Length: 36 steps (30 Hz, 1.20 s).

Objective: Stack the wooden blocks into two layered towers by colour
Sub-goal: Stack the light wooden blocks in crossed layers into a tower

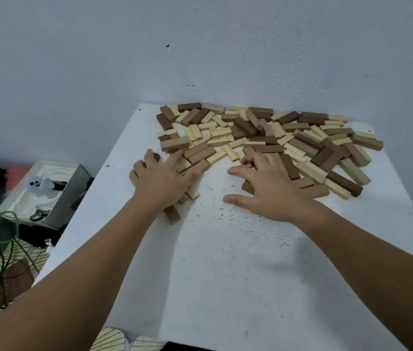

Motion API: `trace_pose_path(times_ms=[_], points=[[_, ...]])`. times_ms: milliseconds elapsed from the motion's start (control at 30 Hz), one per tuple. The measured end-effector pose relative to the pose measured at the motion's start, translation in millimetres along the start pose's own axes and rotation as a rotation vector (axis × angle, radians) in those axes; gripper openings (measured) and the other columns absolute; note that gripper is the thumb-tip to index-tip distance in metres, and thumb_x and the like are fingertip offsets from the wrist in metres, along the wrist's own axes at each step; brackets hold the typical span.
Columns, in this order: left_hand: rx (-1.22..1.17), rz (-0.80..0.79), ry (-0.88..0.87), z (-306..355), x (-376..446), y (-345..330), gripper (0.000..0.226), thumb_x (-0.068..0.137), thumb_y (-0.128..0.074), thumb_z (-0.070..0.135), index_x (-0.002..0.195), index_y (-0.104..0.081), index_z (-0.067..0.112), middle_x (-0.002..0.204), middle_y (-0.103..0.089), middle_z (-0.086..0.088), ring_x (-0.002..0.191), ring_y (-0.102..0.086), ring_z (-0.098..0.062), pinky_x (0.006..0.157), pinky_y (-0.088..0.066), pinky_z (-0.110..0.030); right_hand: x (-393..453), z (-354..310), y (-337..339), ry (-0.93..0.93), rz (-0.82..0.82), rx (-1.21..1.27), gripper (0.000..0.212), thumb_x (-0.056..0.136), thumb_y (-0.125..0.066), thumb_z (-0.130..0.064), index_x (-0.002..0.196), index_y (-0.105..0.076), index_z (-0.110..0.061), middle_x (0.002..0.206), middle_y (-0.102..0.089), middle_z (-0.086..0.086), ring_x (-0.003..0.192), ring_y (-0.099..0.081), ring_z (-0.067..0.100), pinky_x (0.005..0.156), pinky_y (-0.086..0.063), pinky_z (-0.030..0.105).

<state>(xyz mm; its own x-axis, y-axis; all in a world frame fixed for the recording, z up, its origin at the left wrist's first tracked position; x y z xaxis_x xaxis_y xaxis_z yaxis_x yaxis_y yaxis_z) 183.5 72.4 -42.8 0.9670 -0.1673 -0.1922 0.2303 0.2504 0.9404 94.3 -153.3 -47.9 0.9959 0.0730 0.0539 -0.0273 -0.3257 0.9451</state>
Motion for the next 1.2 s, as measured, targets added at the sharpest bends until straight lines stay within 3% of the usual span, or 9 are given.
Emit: trace_pose_path(times_ms=[133,367,567,733,800,900,1000,1100,1200], points=[[0.019,0.097,-0.109,15,0,-6,0.076,0.09,-0.048,0.079,0.155,-0.035,0.041,0.149,-0.032,-0.019,0.132,-0.031,-0.041,0.11,-0.033,-0.048,6,4,-7,0.006,0.193,-0.024,0.04,0.099,-0.054,-0.054,0.131,-0.063,-0.031,0.139,-0.046,0.007,0.123,-0.037,0.026,0.109,-0.038,0.052],[0.027,0.15,-0.154,32,-3,-12,0.056,0.089,-0.059,0.06,0.122,-0.044,0.018,0.127,-0.04,-0.017,0.113,-0.039,-0.038,0.096,-0.044,-0.046,20,1,-12,-0.013,0.294,-0.143,0.034,0.101,-0.058,-0.041,0.131,-0.063,-0.025,0.137,-0.053,0.012,0.119,-0.047,0.034,0.102,-0.041,0.046],[0.048,0.267,-0.31,58,-13,-22,0.039,0.092,-0.058,0.034,0.122,-0.051,0.01,0.136,-0.042,-0.025,0.105,-0.047,-0.04,0.09,-0.047,-0.046,16,4,-10,-0.024,0.406,-0.035,0.033,0.094,-0.065,-0.037,0.122,-0.064,-0.02,0.111,-0.054,0.004,0.094,-0.053,0.025,0.086,-0.049,0.041],[-0.222,0.324,-0.468,65,-15,-12,0.014,0.098,-0.057,0.016,0.111,-0.055,0.01,0.094,-0.058,-0.008,0.084,-0.053,-0.026,0.074,-0.05,-0.044,13,5,-8,-0.013,0.453,0.055,0.023,0.092,-0.068,-0.037,0.103,-0.066,-0.018,0.096,-0.047,-0.008,0.081,-0.047,0.012,0.071,-0.043,0.03],[-0.227,0.285,-0.471,66,-11,-13,0.016,0.099,-0.056,0.017,0.114,-0.054,0.012,0.1,-0.06,-0.009,0.087,-0.056,-0.026,0.074,-0.05,-0.04,13,5,-8,0.003,0.451,0.064,0.023,0.092,-0.067,-0.04,0.096,-0.063,-0.018,0.09,-0.047,-0.008,0.079,-0.049,0.013,0.069,-0.046,0.032],[0.017,0.275,-0.545,69,-4,-35,0.035,0.1,-0.053,0.019,0.132,-0.045,0.009,0.133,-0.053,-0.015,0.119,-0.052,-0.035,0.088,-0.048,-0.044,11,5,-8,0.0,0.448,0.103,0.024,0.091,-0.068,-0.041,0.089,-0.061,-0.018,0.086,-0.046,-0.007,0.077,-0.048,0.014,0.067,-0.048,0.035],[0.136,0.263,-0.512,68,3,-45,0.04,0.098,-0.048,0.008,0.137,-0.037,0.009,0.139,-0.049,-0.016,0.109,-0.058,-0.036,0.069,-0.047,-0.043,13,6,2,-0.043,0.472,0.264,0.023,0.088,-0.07,-0.041,0.086,-0.062,-0.019,0.088,-0.052,-0.006,0.078,-0.054,0.01,0.07,-0.049,0.029],[-0.109,0.264,-0.508,71,1,-29,0.029,0.102,-0.051,0.007,0.131,-0.045,0.006,0.124,-0.055,-0.017,0.087,-0.056,-0.035,0.064,-0.041,-0.042,34,5,27,-0.092,0.46,0.382,0.022,0.089,-0.072,-0.041,0.087,-0.064,-0.021,0.092,-0.058,-0.003,0.081,-0.056,0.004,0.071,-0.046,0.016],[-0.532,0.307,-0.425,75,-1,-2,0.017,0.109,-0.045,0.031,0.119,-0.046,0.018,0.1,-0.059,-0.001,0.081,-0.059,-0.016,0.063,-0.045,-0.033,71,16,57,-0.188,0.54,0.431,0.03,0.091,-0.07,-0.05,0.09,-0.065,-0.021,0.093,-0.064,-0.002,0.085,-0.06,0.008,0.076,-0.051,0.024]])
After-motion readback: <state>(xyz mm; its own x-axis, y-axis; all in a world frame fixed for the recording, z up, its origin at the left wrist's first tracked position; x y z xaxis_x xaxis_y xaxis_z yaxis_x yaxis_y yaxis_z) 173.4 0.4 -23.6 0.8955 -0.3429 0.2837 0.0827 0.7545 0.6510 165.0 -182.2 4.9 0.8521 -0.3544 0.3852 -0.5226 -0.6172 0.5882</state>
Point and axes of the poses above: each hand's wrist, its own x-axis towards the middle knuckle, its own y-axis out of the back of the hand, z = x × y, the point moved 5 cm from there along x, towards the middle knuckle
